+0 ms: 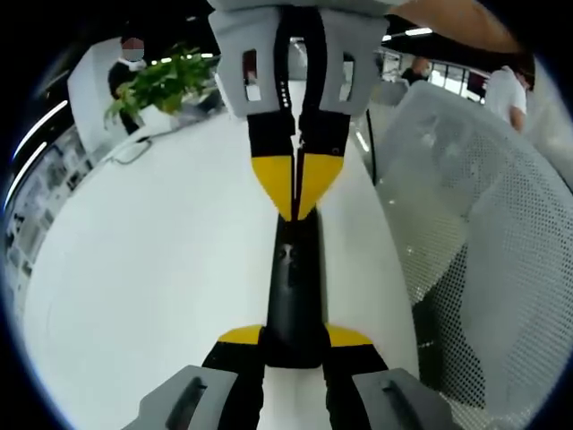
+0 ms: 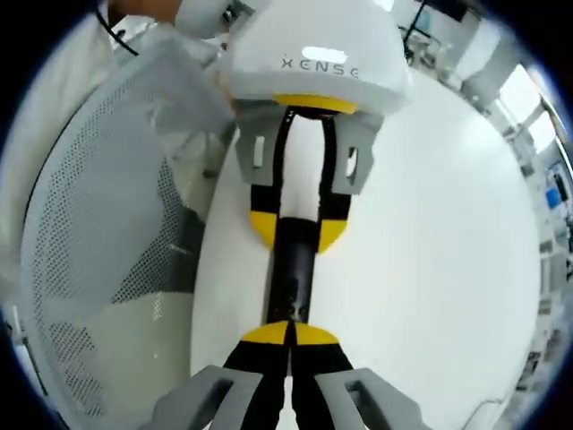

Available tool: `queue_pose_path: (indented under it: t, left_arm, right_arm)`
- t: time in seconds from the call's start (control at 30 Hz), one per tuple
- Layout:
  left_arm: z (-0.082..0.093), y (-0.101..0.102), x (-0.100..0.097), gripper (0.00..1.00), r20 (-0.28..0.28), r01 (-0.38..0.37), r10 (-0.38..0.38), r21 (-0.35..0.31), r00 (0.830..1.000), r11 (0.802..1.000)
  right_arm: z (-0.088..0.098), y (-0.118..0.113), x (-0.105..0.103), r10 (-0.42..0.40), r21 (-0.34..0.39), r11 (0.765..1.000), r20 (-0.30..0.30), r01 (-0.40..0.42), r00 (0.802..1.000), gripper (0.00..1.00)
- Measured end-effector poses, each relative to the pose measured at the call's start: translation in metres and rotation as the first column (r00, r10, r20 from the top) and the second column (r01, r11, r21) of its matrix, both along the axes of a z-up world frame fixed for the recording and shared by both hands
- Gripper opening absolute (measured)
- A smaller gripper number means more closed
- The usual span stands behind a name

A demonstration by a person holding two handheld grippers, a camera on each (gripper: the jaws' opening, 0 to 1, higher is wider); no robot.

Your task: Press the specified remote control buttons in sequence, fully releasing each button before pressing the next.

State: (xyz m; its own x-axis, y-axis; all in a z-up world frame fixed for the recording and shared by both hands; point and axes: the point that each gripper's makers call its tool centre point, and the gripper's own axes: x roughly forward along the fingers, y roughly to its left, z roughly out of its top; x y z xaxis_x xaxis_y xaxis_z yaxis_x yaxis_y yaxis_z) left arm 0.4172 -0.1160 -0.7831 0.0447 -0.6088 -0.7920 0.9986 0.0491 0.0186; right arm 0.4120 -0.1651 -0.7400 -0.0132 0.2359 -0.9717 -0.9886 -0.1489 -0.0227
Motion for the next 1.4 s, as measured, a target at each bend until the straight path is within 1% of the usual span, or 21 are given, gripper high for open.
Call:
queue_pose_path:
  t: [0.43, 0.63, 0.9, 1.4]
  left_arm:
    - [0.000, 0.000, 0.000, 0.23, 0.000, 0.000, 0.000, 0.001, 1.000, 1.000]
    - [0.000, 0.000, -0.001, 0.23, 0.001, -0.003, 0.003, -0.004, 1.000, 1.000]
    - [0.001, 0.000, -0.002, 0.23, 0.003, -0.008, 0.008, -0.012, 1.000, 1.000]
    - [0.000, 0.001, -0.002, 0.23, 0.001, -0.008, 0.008, -0.020, 1.000, 1.000]
  right_arm:
    - [0.015, 0.004, 0.005, 0.009, 0.006, 1.000, 0.018, -0.009, 1.000, 0.00]
    - [0.016, 0.008, 0.009, 0.017, 0.006, 1.000, 0.021, -0.017, 1.000, 0.00]
    - [0.009, 0.015, 0.005, 0.028, 0.005, 1.000, 0.007, -0.028, 1.000, 0.00]
    - [-0.011, 0.018, 0.001, 0.019, -0.005, 1.000, -0.033, -0.019, 0.999, 0.00]
